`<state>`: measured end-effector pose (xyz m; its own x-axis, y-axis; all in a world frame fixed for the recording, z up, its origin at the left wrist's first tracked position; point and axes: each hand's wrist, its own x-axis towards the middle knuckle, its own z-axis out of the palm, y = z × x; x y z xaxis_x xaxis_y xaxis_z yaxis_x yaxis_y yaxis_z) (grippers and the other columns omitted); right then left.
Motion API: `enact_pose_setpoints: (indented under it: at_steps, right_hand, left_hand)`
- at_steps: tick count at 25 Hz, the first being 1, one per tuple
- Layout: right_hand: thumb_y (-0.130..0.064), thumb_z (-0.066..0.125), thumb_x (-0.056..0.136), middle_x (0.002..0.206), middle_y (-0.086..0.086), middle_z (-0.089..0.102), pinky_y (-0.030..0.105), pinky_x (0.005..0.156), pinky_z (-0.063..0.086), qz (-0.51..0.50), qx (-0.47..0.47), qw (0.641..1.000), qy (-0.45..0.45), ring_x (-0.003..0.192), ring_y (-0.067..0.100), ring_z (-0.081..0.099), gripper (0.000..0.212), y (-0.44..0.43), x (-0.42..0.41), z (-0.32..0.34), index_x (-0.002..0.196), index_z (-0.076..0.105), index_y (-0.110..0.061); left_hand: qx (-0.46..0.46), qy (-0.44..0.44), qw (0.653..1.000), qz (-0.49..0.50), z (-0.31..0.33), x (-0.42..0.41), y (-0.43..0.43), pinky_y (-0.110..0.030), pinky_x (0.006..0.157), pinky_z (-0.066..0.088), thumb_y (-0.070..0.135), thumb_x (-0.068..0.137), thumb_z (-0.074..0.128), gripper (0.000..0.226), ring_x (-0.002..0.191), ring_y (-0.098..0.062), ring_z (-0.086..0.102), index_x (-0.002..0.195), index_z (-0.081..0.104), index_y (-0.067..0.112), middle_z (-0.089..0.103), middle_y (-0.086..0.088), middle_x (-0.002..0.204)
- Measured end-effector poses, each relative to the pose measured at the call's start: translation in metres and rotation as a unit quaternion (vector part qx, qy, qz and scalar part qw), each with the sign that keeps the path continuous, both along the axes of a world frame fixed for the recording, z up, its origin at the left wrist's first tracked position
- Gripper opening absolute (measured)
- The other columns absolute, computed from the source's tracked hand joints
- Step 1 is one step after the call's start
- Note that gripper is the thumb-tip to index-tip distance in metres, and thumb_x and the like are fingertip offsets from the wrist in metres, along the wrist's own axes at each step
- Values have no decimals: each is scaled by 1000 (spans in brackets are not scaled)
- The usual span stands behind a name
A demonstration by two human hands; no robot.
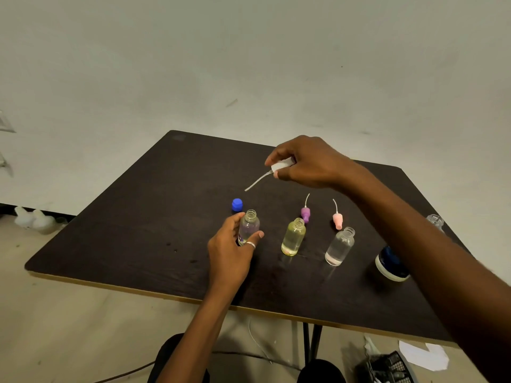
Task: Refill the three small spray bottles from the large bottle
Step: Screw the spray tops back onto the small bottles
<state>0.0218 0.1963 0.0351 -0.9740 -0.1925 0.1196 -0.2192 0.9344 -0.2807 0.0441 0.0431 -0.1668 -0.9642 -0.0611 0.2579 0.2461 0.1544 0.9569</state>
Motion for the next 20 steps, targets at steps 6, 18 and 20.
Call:
enact_pose_setpoints:
  at_steps: [6, 18, 20]
  right_hand:
    - [-19, 72, 82, 98, -9, 63, 16, 65, 40, 35, 59, 997, 22, 84, 7, 55, 26, -11, 19, 9, 107, 67, -21]
    - [-12, 71, 83, 101, -6, 67, 17, 69, 39, 70, 64, 995, 30, 85, 7, 57, 27, -27, 11, -4, 109, 70, -20]
    - [-12, 72, 83, 104, -4, 68, 21, 74, 44, 76, 65, 995, 18, 87, 9, 59, 27, -30, 11, -9, 108, 70, -19]
  left_hand:
    - [-11, -6, 1000, 0, 1, 0, -1, -15, 88, 53, 24, 76, 85, 52, 100, 4, 66, 124, 64, 21, 71, 12, 111]
    - [-7, -15, 1000, -6, 0, -1, -1, -20, 90, 55, 23, 77, 84, 52, 102, 1, 66, 124, 63, 21, 71, 11, 113]
    - [-9, -14, 1000, -8, 0, -1, -2, -21, 90, 55, 24, 77, 84, 53, 103, 0, 66, 125, 63, 21, 71, 10, 114]
